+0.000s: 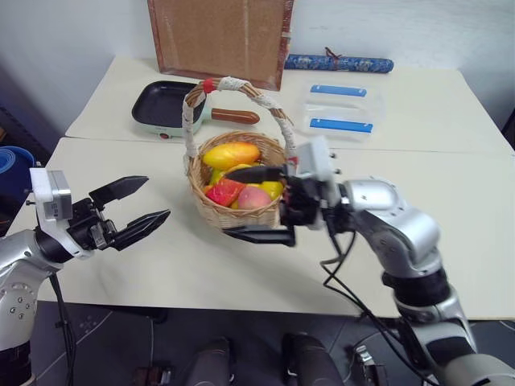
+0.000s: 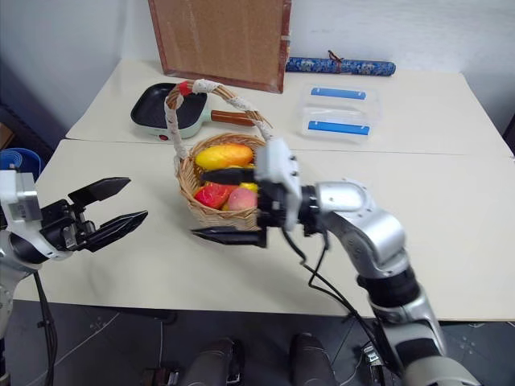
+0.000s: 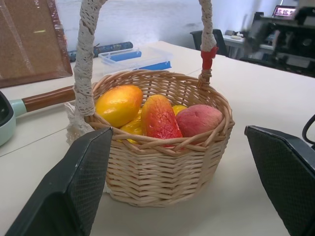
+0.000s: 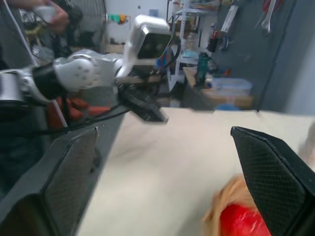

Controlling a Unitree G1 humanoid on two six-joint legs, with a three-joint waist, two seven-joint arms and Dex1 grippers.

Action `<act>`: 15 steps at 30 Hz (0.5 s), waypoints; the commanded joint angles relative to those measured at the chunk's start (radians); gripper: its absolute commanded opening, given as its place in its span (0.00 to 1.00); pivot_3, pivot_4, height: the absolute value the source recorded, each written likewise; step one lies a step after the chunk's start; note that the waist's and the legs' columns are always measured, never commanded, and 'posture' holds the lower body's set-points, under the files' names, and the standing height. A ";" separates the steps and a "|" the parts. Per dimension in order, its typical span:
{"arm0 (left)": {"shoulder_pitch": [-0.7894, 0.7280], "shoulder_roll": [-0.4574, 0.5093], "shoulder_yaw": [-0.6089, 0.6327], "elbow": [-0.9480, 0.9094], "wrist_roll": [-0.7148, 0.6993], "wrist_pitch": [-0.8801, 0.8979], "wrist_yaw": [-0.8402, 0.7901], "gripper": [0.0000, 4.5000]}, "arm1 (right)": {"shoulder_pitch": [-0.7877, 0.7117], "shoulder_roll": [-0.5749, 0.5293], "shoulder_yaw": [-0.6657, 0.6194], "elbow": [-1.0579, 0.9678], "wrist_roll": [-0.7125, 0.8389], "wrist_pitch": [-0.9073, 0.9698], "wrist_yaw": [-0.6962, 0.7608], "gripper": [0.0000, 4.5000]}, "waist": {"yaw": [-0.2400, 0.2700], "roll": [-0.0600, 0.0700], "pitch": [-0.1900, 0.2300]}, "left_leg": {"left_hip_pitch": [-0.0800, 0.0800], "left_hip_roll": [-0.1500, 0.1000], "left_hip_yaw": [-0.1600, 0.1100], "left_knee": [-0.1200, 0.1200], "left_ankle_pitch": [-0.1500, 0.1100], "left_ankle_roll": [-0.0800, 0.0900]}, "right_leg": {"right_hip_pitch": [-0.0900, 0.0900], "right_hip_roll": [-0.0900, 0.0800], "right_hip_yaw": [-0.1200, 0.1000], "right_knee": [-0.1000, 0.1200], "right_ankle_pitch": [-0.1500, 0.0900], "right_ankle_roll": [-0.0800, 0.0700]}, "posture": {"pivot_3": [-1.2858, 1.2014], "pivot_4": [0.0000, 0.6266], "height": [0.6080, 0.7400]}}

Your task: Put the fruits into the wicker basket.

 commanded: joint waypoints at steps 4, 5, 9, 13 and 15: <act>-0.007 0.034 0.031 0.003 -0.006 -0.012 -0.032 1.00 | 0.103 -0.145 -0.192 0.085 -0.039 -0.131 0.054 1.00 | -0.002 0.000 0.000 | 0.001 0.001 0.003 0.000 0.000 -0.001 | -0.001 0.000 0.000 0.000 0.000 0.000 | 0.52 0.24 1.00; -0.011 0.038 0.031 0.007 -0.006 -0.013 -0.038 1.00 | 0.083 -0.178 -0.198 0.161 -0.088 -0.180 0.067 1.00 | -0.002 0.000 0.000 | 0.002 0.001 0.004 0.000 0.000 -0.001 | -0.001 0.000 0.000 0.000 0.000 0.000 | 0.52 0.24 1.00; -0.023 0.045 0.022 0.019 -0.007 -0.014 -0.053 1.00 | -0.019 -0.202 -0.170 0.354 -0.172 -0.236 0.070 1.00 | -0.005 0.000 0.000 | 0.004 0.002 0.013 -0.001 0.002 0.001 | -0.002 0.000 0.000 0.000 0.001 -0.001 | 0.52 0.24 1.00; -0.045 0.040 -0.009 0.013 -0.005 -0.013 -0.061 1.00 | -0.181 -0.081 -0.080 0.536 -0.246 -0.303 0.075 1.00 | -0.012 -0.001 0.000 | 0.005 0.005 0.016 -0.001 0.002 0.000 | -0.003 0.000 0.001 0.002 0.002 -0.003 | 0.52 0.24 1.00; -0.053 0.039 -0.020 0.009 -0.004 -0.011 -0.063 1.00 | -0.246 -0.019 -0.048 0.596 -0.262 -0.308 0.089 1.00 | -0.013 0.000 0.001 | 0.005 0.006 0.020 -0.001 0.002 -0.001 | -0.005 0.000 0.000 0.002 0.002 -0.003 | 0.52 0.24 1.00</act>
